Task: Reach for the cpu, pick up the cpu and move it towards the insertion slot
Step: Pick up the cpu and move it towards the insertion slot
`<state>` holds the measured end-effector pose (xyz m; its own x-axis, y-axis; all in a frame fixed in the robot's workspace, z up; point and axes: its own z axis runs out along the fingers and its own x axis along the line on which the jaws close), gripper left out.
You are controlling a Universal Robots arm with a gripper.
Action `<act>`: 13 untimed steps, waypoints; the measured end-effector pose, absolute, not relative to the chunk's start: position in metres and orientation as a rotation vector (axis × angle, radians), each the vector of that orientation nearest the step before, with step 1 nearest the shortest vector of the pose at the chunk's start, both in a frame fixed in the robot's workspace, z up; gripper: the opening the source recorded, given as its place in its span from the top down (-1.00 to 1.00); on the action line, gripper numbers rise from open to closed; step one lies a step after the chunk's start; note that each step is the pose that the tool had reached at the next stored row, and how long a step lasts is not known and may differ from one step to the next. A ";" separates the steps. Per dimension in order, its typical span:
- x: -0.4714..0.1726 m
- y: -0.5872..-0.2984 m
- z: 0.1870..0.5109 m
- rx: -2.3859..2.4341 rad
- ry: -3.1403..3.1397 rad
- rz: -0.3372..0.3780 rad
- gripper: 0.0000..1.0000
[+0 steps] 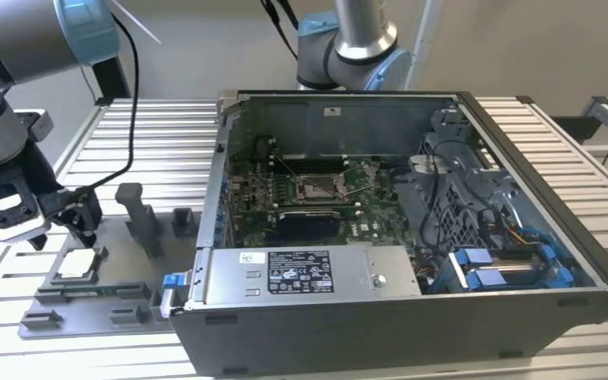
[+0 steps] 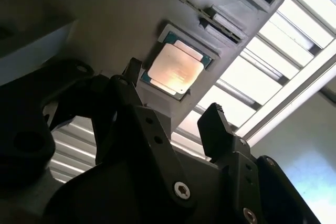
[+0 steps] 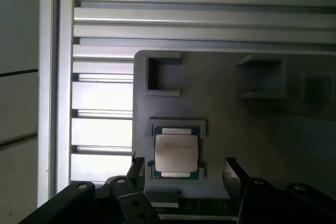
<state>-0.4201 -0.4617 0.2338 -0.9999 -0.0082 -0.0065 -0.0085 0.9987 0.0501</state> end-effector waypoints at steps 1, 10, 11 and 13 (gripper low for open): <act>-0.420 -0.462 0.232 -0.013 3.134 0.078 -1.00; -0.422 -0.462 0.216 -0.013 3.134 0.078 -1.00; -0.423 -0.462 0.214 -0.013 3.134 0.078 -1.00; -0.423 -0.462 0.210 -0.013 3.134 0.078 -1.00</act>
